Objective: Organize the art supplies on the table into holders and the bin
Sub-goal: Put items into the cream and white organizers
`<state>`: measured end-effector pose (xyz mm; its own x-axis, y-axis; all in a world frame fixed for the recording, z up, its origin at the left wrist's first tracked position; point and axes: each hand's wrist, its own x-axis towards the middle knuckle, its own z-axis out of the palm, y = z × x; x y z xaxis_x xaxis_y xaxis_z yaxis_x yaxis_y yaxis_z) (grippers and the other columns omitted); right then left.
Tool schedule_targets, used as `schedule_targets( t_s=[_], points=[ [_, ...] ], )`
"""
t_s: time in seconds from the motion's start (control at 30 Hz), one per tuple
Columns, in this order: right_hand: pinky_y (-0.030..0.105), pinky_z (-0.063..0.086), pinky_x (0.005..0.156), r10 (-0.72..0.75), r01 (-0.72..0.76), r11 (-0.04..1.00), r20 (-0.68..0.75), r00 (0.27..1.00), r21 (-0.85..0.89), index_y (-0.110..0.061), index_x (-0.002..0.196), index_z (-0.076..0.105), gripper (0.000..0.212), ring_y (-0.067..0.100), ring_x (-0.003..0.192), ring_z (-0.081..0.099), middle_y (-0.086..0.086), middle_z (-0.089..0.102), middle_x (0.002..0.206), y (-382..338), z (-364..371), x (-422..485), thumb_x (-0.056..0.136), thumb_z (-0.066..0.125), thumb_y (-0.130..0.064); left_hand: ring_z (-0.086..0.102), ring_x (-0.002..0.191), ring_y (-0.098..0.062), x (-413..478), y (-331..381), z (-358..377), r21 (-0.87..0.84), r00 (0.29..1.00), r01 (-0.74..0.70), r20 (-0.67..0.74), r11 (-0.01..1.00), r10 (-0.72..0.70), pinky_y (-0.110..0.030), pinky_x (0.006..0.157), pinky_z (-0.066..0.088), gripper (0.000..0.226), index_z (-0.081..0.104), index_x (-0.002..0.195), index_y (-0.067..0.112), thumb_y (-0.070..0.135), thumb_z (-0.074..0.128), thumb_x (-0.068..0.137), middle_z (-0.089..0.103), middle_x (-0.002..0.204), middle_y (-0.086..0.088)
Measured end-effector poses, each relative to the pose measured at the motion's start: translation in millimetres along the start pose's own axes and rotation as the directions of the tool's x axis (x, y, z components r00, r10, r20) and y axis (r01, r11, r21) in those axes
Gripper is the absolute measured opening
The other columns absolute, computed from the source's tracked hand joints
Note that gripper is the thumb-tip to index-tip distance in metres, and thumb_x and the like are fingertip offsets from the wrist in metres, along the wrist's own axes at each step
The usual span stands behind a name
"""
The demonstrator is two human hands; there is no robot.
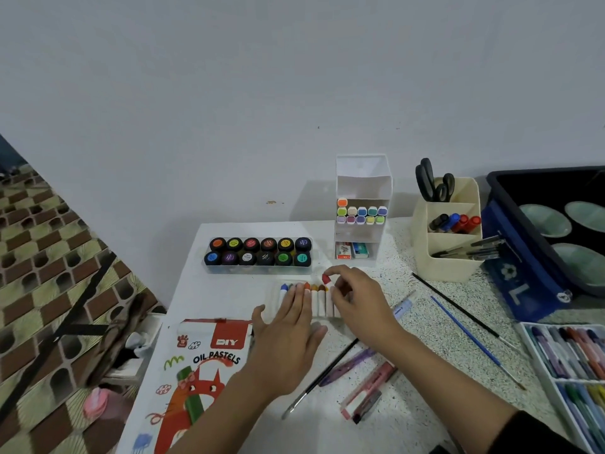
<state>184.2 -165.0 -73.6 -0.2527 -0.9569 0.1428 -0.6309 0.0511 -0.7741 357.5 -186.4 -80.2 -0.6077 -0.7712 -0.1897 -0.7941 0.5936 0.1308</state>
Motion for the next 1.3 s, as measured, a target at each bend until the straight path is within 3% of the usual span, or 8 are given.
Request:
schedule_targets(
  t_s=[0.17, 0.4, 0.47, 0.57, 0.67, 0.77, 0.97, 1.3],
  points=[
    [0.038, 0.052, 0.069, 0.019, -0.02, 0.997, -0.008, 1.0, -0.079, -0.027, 0.111, 0.065, 0.02, 0.01, 0.072, 0.056, -0.004, 0.057, 0.086, -2.3, 3.7, 2.8, 0.096, 0.059, -0.014, -0.017, 0.15, -0.004, 2.0, -5.1, -0.5, 0.001, 1.0, -0.024, -0.005, 1.0, 0.024, -0.056, 0.117, 0.001, 0.083, -0.006, 0.159, 0.024, 0.061, -0.02, 0.085, -0.013, 0.166, 0.009],
    [0.022, 0.049, 0.061, 0.062, -0.06, 0.997, -0.055, 0.997, 0.044, -0.026, 0.11, 0.065, 0.019, 0.005, 0.064, 0.058, -0.006, 0.063, 0.079, -23.3, 6.4, 9.0, 0.096, 0.06, -0.014, -0.017, 0.138, 0.016, 0.1, -20.7, -11.5, -0.29, 0.996, -0.085, -0.059, 0.953, 0.071, -0.036, 0.115, 0.001, 0.052, 0.009, 0.159, 0.032, 0.04, 0.02, 0.108, 0.0, 0.165, 0.018],
    [0.016, 0.045, 0.057, 0.1, -0.093, 0.982, -0.032, 0.994, 0.162, -0.026, 0.111, 0.065, 0.02, 0.001, 0.059, 0.056, -0.006, 0.064, 0.076, -29.4, 8.4, 12.4, 0.096, 0.062, -0.013, -0.005, 0.14, 0.017, -2.9, -30.9, -17.1, -0.362, 0.991, -0.093, -0.121, 0.928, 0.052, -0.033, 0.114, 0.003, 0.05, 0.017, 0.157, 0.035, 0.038, 0.028, 0.108, 0.011, 0.163, 0.02],
    [0.016, 0.045, 0.053, 0.117, -0.12, 0.957, 0.03, 0.993, 0.263, -0.022, 0.116, 0.068, 0.026, 0.001, 0.055, 0.058, -0.004, 0.064, 0.076, -35.8, 15.7, 19.0, 0.095, 0.063, -0.008, 0.032, 0.139, 0.0, -3.2, -53.9, -25.5, -0.444, 0.959, 0.034, -0.238, 0.895, -0.154, -0.038, 0.114, 0.01, 0.046, 0.043, 0.147, 0.035, 0.035, 0.05, 0.102, 0.044, 0.151, 0.017],
    [0.017, 0.049, 0.054, 0.082, -0.095, 0.978, 0.077, 0.994, 0.184, -0.019, 0.11, 0.071, 0.022, 0.01, 0.06, 0.065, -0.005, 0.066, 0.075, -40.8, 29.8, 29.2, 0.091, 0.067, -0.008, 0.043, 0.131, -0.008, 1.0, -72.5, -31.0, -0.422, 0.943, 0.161, -0.2, 0.892, -0.264, -0.039, 0.108, 0.015, 0.038, 0.054, 0.138, 0.035, 0.033, 0.054, 0.1, 0.057, 0.139, 0.014],
    [0.017, 0.049, 0.061, 0.043, -0.051, 0.997, 0.134, 0.99, 0.063, -0.023, 0.106, 0.069, 0.019, 0.008, 0.066, 0.064, -0.008, 0.068, 0.077, -44.6, 44.5, 39.5, 0.089, 0.071, -0.016, 0.046, 0.125, -0.008, 6.4, -76.7, -30.2, -0.383, 0.963, 0.149, -0.152, 0.912, -0.221, -0.04, 0.1, 0.017, 0.033, 0.058, 0.133, 0.036, 0.034, 0.049, 0.102, 0.061, 0.128, 0.016],
    [0.039, 0.047, 0.086, -0.015, 0.036, 0.99, 0.153, 0.988, -0.134, -0.03, 0.104, 0.072, 0.023, 0.014, 0.091, 0.055, -0.01, 0.07, 0.083, -40.5, 56.8, 46.0, 0.084, 0.078, -0.039, 0.049, 0.118, -0.01, 10.8, -73.2, -29.0, -0.38, 0.952, 0.139, -0.204, 0.914, -0.229, -0.038, 0.09, 0.019, 0.028, 0.068, 0.12, 0.039, 0.033, 0.049, 0.102, 0.068, 0.118, 0.016],
    [0.039, 0.032, 0.085, -0.224, 0.255, 0.922, 0.137, 0.965, -0.291, -0.027, 0.099, 0.08, 0.024, 0.016, 0.103, 0.042, -0.01, 0.063, 0.1, -27.6, 62.7, 38.9, 0.09, 0.069, -0.045, 0.048, 0.12, -0.006, 17.9, -77.4, -26.3, -0.384, 0.942, 0.138, -0.234, 0.913, -0.24, -0.036, 0.088, 0.019, 0.022, 0.072, 0.111, 0.043, 0.051, 0.062, 0.093, 0.069, 0.116, 0.02]
  ],
)
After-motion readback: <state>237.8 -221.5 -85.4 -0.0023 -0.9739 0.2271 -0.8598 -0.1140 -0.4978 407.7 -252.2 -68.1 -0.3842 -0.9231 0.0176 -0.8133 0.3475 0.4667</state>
